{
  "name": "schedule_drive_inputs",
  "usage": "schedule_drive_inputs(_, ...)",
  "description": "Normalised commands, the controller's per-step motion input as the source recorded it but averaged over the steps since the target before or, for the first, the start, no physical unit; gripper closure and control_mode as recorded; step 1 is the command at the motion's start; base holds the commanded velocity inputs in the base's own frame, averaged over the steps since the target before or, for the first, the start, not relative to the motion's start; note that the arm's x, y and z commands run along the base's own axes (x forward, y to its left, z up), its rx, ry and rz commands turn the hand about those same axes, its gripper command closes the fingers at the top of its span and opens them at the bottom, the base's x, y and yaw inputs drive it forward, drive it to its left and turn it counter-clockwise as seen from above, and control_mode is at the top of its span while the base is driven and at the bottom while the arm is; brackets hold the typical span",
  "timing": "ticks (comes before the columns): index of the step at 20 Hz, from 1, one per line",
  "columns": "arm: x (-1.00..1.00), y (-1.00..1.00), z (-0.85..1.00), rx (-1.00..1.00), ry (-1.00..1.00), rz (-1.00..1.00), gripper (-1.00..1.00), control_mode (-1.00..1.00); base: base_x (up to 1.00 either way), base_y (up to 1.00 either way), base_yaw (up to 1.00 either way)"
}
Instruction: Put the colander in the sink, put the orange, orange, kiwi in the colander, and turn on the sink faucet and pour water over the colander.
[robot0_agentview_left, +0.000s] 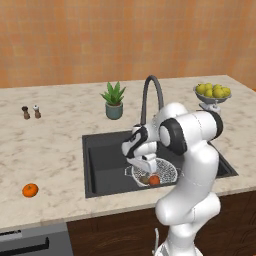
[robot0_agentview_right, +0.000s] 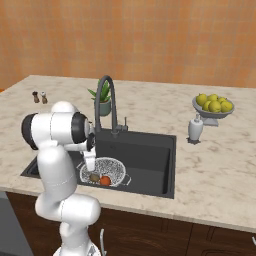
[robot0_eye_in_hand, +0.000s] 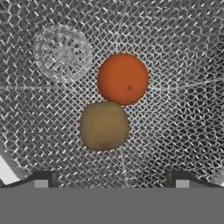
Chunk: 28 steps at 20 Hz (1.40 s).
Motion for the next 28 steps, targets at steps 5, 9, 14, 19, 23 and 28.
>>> schedule_drive_inputs(5,-0.47,-0.01,0.98,0.0,-0.03,0.0,-1.0,-1.0,0.0,0.0,0.0)
schedule_drive_inputs(9,-0.45,0.04,1.0,0.0,0.0,0.03,-1.0,-1.0,0.0,0.0,0.0)
schedule_drive_inputs(14,-0.69,0.31,0.9,0.0,-0.02,0.08,-1.0,-1.0,0.0,0.0,0.0)
schedule_drive_inputs(19,-0.61,0.44,0.69,0.0,-0.11,0.16,-1.0,-1.0,0.0,0.0,0.0)
schedule_drive_inputs(23,-0.48,0.45,0.67,0.0,-0.12,0.16,-1.0,-1.0,0.0,0.0,0.0)
schedule_drive_inputs(28,-0.32,0.58,0.55,0.0,-0.12,0.12,-1.0,-1.0,0.0,0.0,0.0)
